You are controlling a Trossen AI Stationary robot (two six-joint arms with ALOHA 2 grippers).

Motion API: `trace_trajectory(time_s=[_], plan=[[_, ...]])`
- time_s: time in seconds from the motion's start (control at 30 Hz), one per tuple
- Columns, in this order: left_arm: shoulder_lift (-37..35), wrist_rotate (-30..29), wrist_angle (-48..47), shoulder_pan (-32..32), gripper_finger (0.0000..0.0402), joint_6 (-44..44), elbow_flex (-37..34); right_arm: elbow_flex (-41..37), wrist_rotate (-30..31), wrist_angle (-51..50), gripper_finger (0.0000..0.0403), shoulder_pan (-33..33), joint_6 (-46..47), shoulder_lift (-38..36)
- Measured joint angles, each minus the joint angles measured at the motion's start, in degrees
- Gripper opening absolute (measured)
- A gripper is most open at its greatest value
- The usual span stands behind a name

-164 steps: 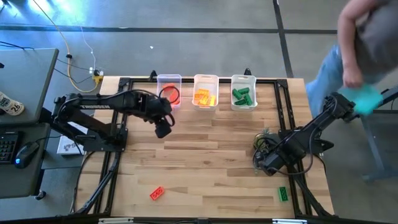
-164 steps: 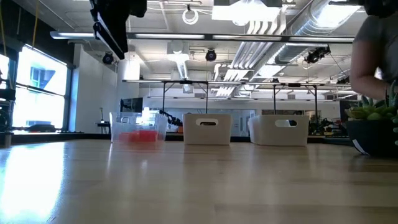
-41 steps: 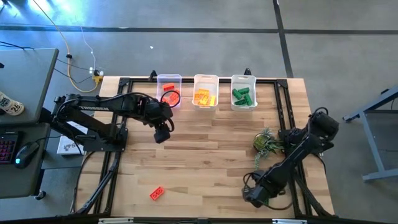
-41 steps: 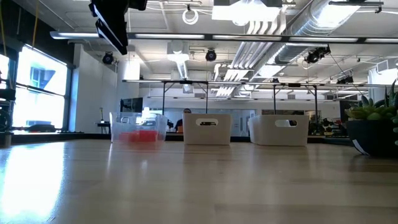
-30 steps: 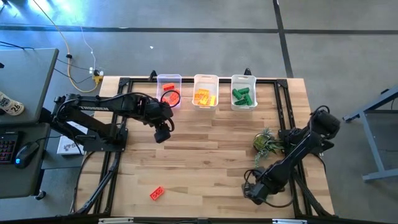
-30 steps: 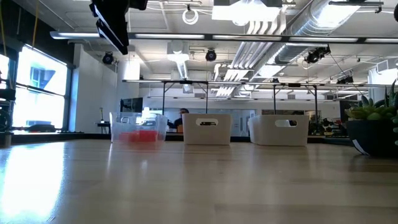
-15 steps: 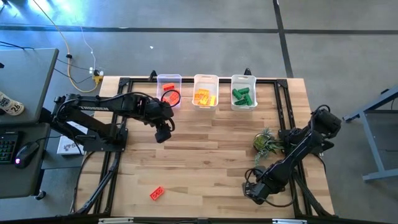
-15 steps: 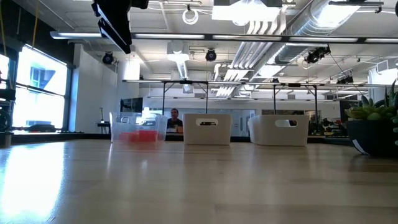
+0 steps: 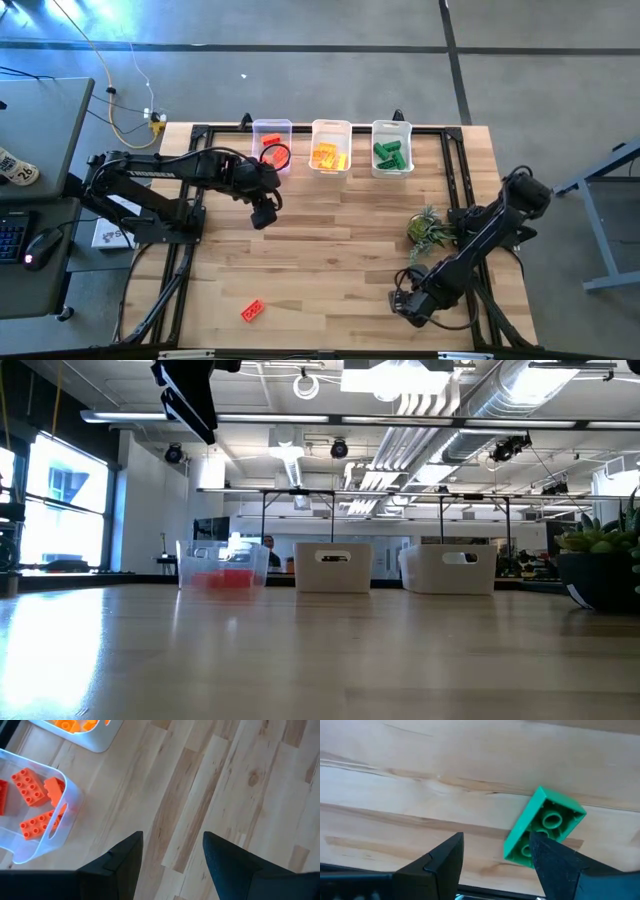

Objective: Sort & place blocks by color
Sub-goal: Put the green game piece into the right white bin

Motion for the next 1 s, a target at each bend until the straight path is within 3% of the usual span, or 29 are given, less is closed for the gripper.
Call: trace_trajectory(time_s=[1.0], plan=[[0.0, -0.4, 0.0, 0.0, 0.0195, -3.5, 0.0, 0.1, -2.0, -7.2, 0.0213, 2.4, 2.8, -3.3]])
